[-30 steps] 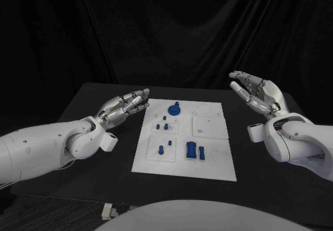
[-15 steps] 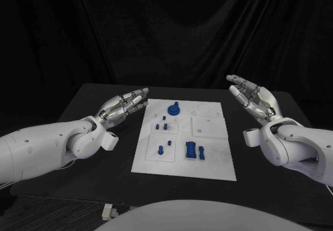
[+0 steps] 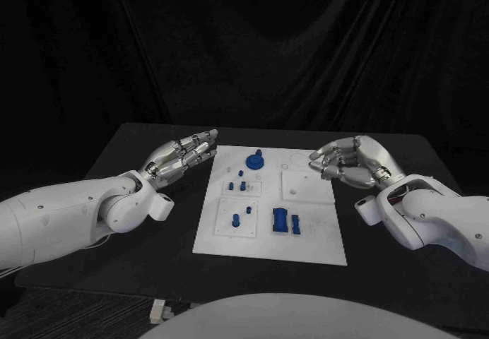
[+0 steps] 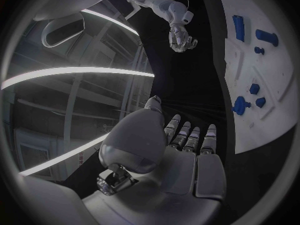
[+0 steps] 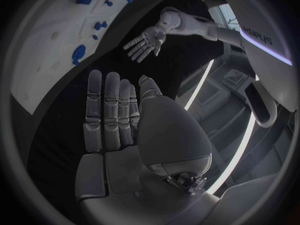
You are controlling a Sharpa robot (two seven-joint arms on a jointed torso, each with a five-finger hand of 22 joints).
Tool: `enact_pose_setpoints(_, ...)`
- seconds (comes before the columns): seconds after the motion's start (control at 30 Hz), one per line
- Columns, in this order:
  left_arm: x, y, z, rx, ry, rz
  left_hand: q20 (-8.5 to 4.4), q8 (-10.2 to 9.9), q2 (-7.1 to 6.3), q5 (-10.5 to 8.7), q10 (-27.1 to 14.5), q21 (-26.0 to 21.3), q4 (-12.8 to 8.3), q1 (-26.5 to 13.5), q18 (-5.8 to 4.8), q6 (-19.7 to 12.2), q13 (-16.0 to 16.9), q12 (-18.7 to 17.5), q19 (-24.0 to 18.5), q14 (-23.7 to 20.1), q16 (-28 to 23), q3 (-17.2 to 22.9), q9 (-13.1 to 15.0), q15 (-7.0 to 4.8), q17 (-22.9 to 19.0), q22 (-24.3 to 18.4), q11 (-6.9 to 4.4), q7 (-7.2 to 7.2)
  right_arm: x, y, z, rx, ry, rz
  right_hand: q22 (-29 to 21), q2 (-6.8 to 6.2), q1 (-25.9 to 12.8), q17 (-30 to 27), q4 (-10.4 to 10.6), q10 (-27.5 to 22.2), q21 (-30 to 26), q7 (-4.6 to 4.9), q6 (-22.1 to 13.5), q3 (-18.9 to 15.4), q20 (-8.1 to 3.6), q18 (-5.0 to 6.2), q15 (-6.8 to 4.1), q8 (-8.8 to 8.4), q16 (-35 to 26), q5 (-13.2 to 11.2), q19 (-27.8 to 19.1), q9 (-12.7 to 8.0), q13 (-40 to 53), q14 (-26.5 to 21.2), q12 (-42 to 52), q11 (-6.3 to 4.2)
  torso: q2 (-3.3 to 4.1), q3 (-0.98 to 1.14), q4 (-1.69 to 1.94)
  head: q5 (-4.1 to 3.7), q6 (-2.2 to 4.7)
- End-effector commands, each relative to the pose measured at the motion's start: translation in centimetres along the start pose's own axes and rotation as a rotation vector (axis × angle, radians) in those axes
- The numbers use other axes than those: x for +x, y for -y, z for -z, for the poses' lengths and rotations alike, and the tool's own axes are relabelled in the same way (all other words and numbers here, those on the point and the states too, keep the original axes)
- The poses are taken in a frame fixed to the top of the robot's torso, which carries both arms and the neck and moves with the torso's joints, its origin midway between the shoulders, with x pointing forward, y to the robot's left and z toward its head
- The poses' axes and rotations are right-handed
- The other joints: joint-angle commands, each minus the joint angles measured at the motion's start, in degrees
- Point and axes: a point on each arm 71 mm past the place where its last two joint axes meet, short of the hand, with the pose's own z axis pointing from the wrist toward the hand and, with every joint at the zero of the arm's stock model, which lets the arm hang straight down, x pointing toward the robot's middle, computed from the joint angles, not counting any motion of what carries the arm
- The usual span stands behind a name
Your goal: Assemble the parts on the task board
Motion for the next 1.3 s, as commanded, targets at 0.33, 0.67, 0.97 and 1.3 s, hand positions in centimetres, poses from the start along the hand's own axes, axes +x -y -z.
enact_pose_setpoints(0.33,0.2,0.7,0.2,0.173,-0.024,0.038,1.32,-0.2,-0.04,3.09,-0.2,0.0,-0.9,2.6,0.97,-0.8,0.4,-0.1,0.1,-0.1,0.3,0.8,0.5,1.51,0.3,-0.2,0.45,-0.17,4.5,0.1,-0.1,0.087,-0.403,0.697,39.9,-2.74,3.7,49.8,1.1,22.0,40.3,-3.24,1.9,7.4,-3.08,-5.55,-2.5,13.16,30.3,-12.8,15.0,14.7,50.3,15.6,31.6,-2.63,0.13,0.02,0.08,-0.19,-0.01)
enact_pose_setpoints(0.67,0.1,0.4,0.3,0.155,-0.034,0.049,1.96,-0.2,0.09,4.07,-0.3,0.1,-1.5,3.4,0.96,-1.2,0.4,-0.1,0.2,0.0,0.6,1.3,0.5,2.11,0.3,-0.1,0.8,-0.23,6.6,0.6,0.0,0.12,-0.451,0.733,42.1,-4.44,3.8,49.8,2.0,22.0,42.0,-3.24,0.8,9.1,-3.26,-5.9,-2.9,15.0,30.3,-16.5,15.4,19.2,50.3,15.6,31.6,-2.91,0.05,-0.02,0.14,-0.25,-0.01)
enact_pose_setpoints(0.97,0.1,0.3,0.3,0.144,-0.037,0.053,2.3,-0.2,0.19,4.35,-0.3,0.1,-1.8,3.6,0.95,-1.3,0.4,0.0,0.3,0.1,0.8,1.5,0.5,2.41,0.4,0.0,1.03,-0.23,7.1,1.2,0.3,0.144,-0.48,0.74,42.1,-5.05,3.2,49.8,2.6,22.0,41.3,-2.72,-2.3,9.8,-3.02,-5.68,-2.55,16.6,30.3,-17.9,14.5,23.2,50.3,15.6,31.6,-2.51,-0.08,0.02,0.02,-0.13,-0.01)
enact_pose_setpoints(1.3,0.2,0.2,0.2,0.138,-0.044,0.058,2.51,-0.3,0.31,4.49,-0.3,0.2,-2.0,3.8,0.93,-1.4,0.4,-0.1,0.3,0.1,1.0,1.7,0.5,2.56,0.4,0.1,1.17,-0.21,7.3,1.2,0.3,0.15,-0.49,0.742,41.9,-6.26,1.1,49.8,3.7,22.0,40.6,-2.62,-3.1,9.0,-2.85,-5.51,-2.4,17.69,30.3,-19.5,13.9,25.7,50.3,15.6,31.6,-2.37,-0.03,0.06,-0.05,-0.2,-0.01)
